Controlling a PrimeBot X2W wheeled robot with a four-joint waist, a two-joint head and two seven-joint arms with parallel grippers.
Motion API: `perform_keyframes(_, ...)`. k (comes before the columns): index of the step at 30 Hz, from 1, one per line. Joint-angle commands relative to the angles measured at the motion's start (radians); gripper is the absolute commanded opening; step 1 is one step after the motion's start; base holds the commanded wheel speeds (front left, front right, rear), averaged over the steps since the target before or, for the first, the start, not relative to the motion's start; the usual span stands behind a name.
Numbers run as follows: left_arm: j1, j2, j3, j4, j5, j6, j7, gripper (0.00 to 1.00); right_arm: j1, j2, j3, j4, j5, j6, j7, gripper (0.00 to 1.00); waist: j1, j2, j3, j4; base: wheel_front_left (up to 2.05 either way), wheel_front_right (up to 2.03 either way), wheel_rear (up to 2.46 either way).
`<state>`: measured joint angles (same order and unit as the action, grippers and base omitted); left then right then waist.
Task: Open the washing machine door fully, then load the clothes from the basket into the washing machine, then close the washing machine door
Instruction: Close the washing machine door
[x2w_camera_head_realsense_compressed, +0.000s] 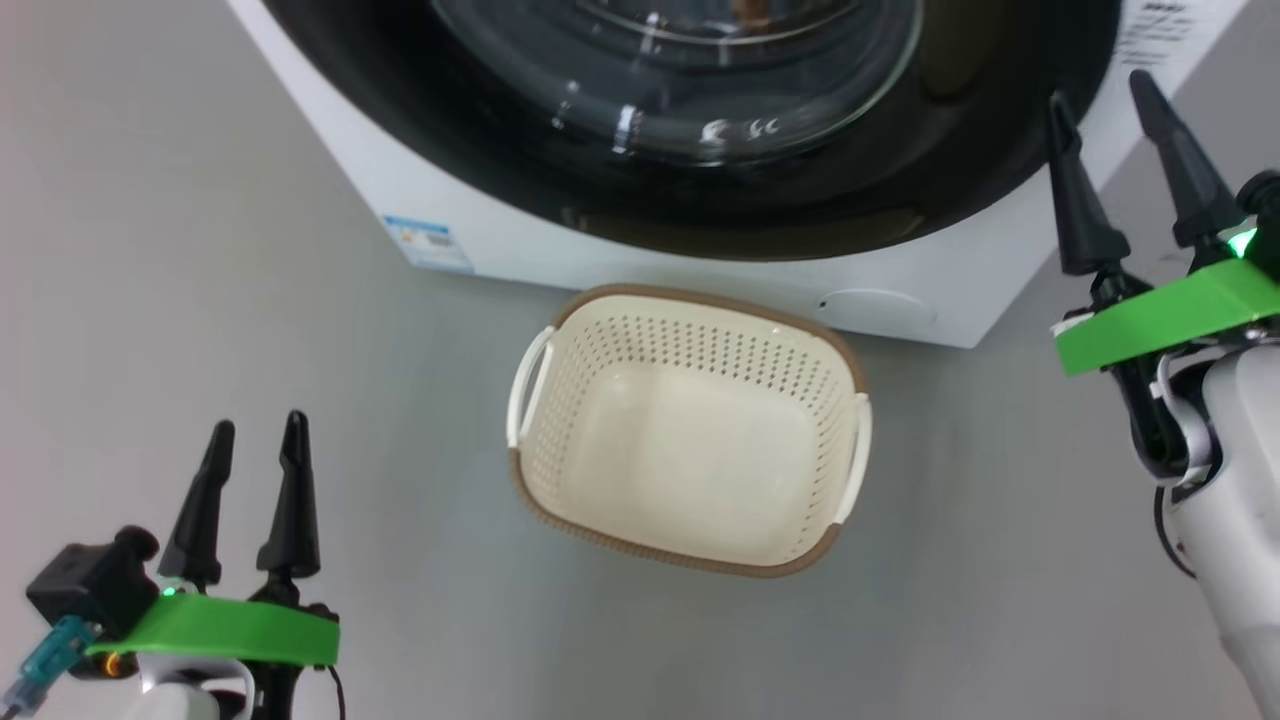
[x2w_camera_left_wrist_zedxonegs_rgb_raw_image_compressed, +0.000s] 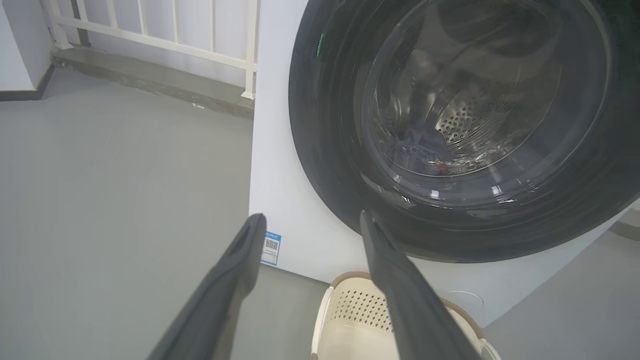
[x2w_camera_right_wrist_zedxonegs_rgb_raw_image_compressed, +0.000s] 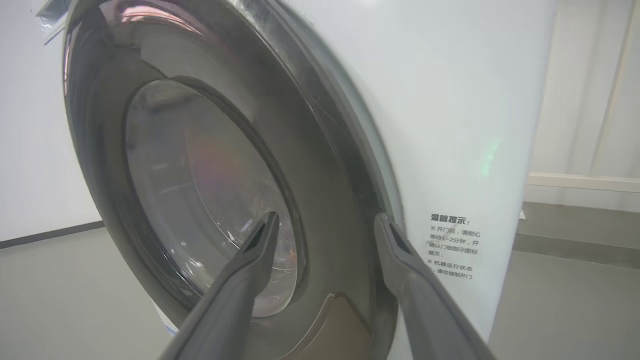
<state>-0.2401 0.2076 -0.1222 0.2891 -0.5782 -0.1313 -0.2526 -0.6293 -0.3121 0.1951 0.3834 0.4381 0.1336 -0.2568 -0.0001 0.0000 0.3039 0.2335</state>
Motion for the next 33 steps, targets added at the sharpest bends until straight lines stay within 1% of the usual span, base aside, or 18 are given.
perform_keyframes(1,0.003,0.035,0.033,-0.013,0.008,0.001,-0.009,1.0,0.024,0.003,0.015,-0.03,-0.001,-0.003,-0.005,1.0,0.0001,0.0,-0.041,-0.041,0.0,0.0,0.0)
perform_keyframes(9,0.027,0.045,0.028,-0.008,0.011,0.001,-0.009,1.0,0.109,0.027,0.013,-0.07,0.013,-0.003,-0.005,1.0,0.0001,0.0,-0.106,-0.118,0.0,0.0,0.0)
perform_keyframes(20,0.071,0.034,0.034,-0.003,0.015,0.001,-0.009,1.0,0.227,0.04,0.036,-0.111,0.029,-0.003,-0.005,1.0,0.0001,0.0,-0.17,-0.215,0.0,0.0,0.0)
perform_keyframes(26,0.081,0.03,0.03,0.008,0.014,0.002,-0.007,1.0,0.293,0.049,0.03,-0.136,0.038,-0.003,-0.005,1.0,0.0001,0.0,-0.193,-0.248,0.0,0.0,0.0)
perform_keyframes(33,0.093,0.03,0.023,0.008,0.011,0.01,-0.004,1.0,0.374,0.057,0.008,-0.154,0.041,-0.003,-0.005,1.0,0.0001,0.0,-0.221,-0.266,0.0,0.0,0.0)
